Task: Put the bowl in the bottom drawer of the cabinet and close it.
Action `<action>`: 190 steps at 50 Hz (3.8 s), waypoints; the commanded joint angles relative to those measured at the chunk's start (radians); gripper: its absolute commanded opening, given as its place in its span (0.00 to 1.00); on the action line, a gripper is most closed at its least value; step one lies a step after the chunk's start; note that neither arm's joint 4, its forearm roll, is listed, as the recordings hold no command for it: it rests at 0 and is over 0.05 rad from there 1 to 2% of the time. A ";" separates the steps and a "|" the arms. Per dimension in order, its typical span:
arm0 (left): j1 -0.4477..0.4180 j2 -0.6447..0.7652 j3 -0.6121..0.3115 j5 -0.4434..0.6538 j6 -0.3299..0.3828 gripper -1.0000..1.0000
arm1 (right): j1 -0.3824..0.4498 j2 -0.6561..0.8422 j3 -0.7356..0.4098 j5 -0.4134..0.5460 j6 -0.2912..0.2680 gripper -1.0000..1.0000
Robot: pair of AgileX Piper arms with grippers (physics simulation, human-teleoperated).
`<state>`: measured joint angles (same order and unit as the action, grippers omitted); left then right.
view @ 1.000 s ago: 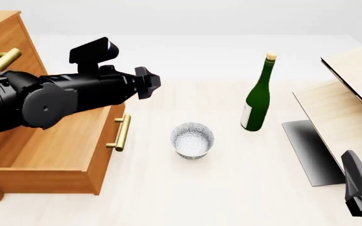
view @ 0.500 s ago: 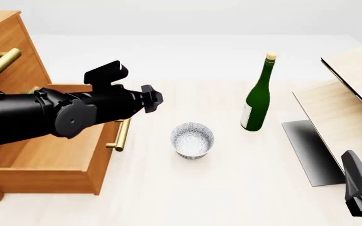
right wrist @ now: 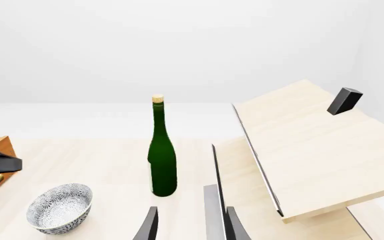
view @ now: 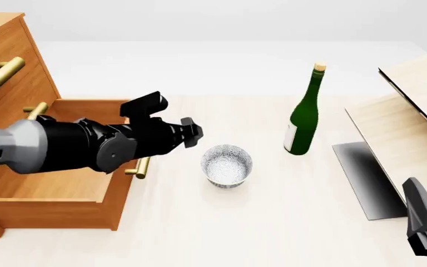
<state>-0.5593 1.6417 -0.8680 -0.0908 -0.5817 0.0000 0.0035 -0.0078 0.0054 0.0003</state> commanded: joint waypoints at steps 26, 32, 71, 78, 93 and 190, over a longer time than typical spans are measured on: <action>0.007 0.138 -0.039 -0.042 -0.007 1.00 | 0.000 0.000 0.000 0.000 0.000 1.00; 0.008 0.152 -0.045 -0.043 -0.015 1.00 | 0.000 0.000 0.000 0.000 0.000 1.00; -0.029 0.258 -0.039 -0.107 -0.055 1.00 | 0.000 0.000 0.000 0.000 0.000 1.00; -0.041 0.273 -0.038 -0.115 -0.061 1.00 | 0.000 0.000 0.000 0.000 0.000 1.00; -0.054 0.296 -0.038 -0.127 -0.071 1.00 | 0.000 0.000 0.000 0.000 0.000 1.00; 0.080 -0.478 0.171 0.232 0.169 0.00 | 0.000 0.000 0.000 0.000 0.000 1.00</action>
<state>-0.5557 1.3039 -0.7762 0.1109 -0.4369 0.0000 0.0035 -0.0078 0.0054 0.0003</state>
